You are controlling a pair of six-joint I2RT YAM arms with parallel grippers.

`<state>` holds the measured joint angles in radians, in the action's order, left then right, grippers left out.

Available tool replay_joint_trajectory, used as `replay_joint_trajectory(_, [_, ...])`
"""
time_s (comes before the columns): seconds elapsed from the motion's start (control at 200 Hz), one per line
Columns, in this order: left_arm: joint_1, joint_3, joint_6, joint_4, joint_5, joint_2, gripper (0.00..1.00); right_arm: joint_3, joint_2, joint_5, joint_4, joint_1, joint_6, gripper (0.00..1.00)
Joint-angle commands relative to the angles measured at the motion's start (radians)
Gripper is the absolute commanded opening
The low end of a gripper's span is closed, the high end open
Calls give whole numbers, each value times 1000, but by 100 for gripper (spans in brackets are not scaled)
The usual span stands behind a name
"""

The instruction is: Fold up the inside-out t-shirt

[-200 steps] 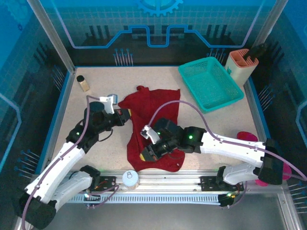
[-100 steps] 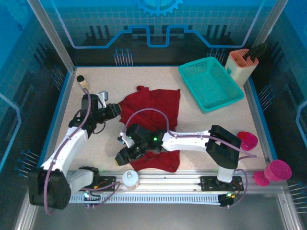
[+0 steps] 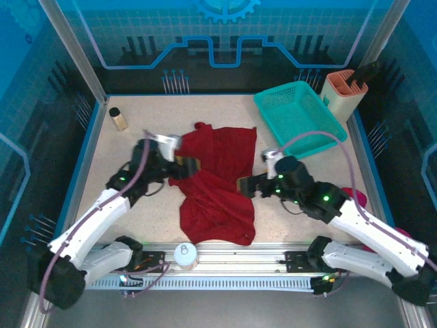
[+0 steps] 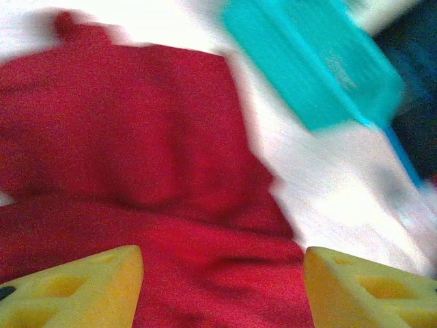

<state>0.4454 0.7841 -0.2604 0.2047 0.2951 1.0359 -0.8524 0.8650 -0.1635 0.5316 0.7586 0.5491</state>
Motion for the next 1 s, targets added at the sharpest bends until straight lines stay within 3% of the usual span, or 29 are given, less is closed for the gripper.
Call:
replay_joint_trajectory(0.0, [265, 48, 352, -52, 145, 114, 65, 75, -50, 178, 53, -243, 24, 100])
replay_joint_trajectory(0.075, [457, 54, 628, -29, 131, 206, 68, 68, -37, 324, 87, -410, 34, 100])
replay_joint_trajectory(0.15, [569, 88, 771, 12, 30, 316, 70, 63, -14, 418, 112, -527, 23, 100])
replay_joint_trajectory(0.24, [637, 152, 881, 111, -80, 437, 71, 81, -2, 485, 112, -623, 23, 100])
replay_joint_trajectory(0.37, [714, 210, 996, 173, -235, 574, 72, 112, 0, 516, 101, -688, 27, 100])
replay_joint_trajectory(0.605, [741, 192, 1027, -3, -278, 668, 68, 151, -4, 505, 65, -696, 52, 100])
replay_joint_trajectory(0.655, [745, 186, 1027, -57, -291, 684, 64, 155, -6, 497, 62, -696, 57, 100])
replay_joint_trajectory(0.746, [750, 193, 1032, -126, -303, 711, 47, 164, -9, 497, 56, -697, 65, 100])
replay_joint_trajectory(0.951, [756, 177, 1010, -324, -299, 718, 0, 219, -42, 435, 68, -700, 91, 100])
replay_joint_trajectory(0.996, [749, 166, 996, -376, -320, 705, 0, 240, -54, 457, 60, -699, 91, 100])
